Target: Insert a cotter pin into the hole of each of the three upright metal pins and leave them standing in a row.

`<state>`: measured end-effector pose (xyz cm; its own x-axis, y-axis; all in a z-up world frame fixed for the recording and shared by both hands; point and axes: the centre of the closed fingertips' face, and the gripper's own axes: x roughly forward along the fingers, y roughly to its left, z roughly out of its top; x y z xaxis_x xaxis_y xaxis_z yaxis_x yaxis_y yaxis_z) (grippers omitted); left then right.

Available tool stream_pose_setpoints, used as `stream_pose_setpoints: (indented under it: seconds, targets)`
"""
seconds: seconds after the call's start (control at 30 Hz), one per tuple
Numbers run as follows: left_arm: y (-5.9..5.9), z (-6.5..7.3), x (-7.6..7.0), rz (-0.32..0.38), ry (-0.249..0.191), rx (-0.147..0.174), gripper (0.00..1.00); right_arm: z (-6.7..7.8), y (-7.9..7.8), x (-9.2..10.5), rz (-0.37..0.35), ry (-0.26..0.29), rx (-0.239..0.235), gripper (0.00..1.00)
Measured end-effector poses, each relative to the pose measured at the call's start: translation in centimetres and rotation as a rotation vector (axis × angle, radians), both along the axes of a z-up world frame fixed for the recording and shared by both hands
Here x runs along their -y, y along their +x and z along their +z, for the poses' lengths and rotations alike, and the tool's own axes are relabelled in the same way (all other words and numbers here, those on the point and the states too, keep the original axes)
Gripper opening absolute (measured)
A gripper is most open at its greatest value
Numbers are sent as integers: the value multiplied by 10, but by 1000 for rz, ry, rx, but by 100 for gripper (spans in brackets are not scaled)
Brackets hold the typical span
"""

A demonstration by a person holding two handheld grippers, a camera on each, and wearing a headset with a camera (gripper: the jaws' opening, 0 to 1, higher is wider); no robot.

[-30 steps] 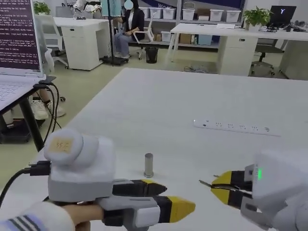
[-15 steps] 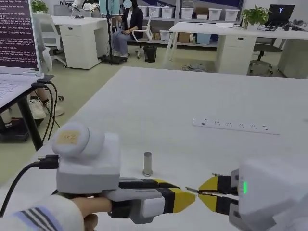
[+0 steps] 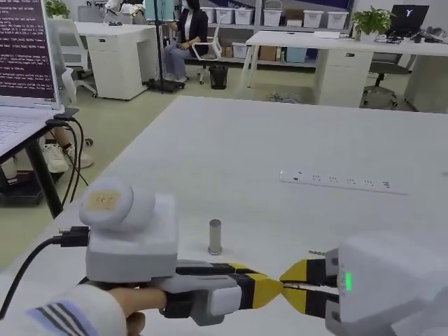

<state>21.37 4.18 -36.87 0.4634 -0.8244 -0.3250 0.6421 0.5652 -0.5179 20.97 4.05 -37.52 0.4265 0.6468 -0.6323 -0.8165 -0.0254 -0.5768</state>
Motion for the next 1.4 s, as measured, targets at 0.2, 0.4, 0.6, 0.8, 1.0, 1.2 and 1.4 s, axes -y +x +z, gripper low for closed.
stream_pose_setpoints:
  seconds: [0.2, 0.4, 0.6, 0.8, 1.0, 1.2, 1.4]
  targets:
    - [1, -1, -2, 9, 1, -5, 2, 2, -2, -3, 13, 16, -2, 0]
    - [-2, 1, -2, -2, -14, -11, 0, 4, -4, -6, 24, 23, 4, 0]
    - [-5, 0, -5, 1, -23, -18, 0, 3, -6, -7, 40, 19, 5, 0]
    - [-7, -4, -6, 20, -23, -55, 0, -1, -9, -8, 55, 7, -8, 0]
    - [-8, -4, -7, 17, -10, -30, 0, -1, -11, -10, 55, 21, -25, 0]
    - [-4, 1, -14, 45, 8, 26, 0, 0, -6, -8, 35, 24, -25, 11]
    - [0, 6, -25, 64, 45, 101, 0, -7, -4, 1, -7, 32, -124, 16]
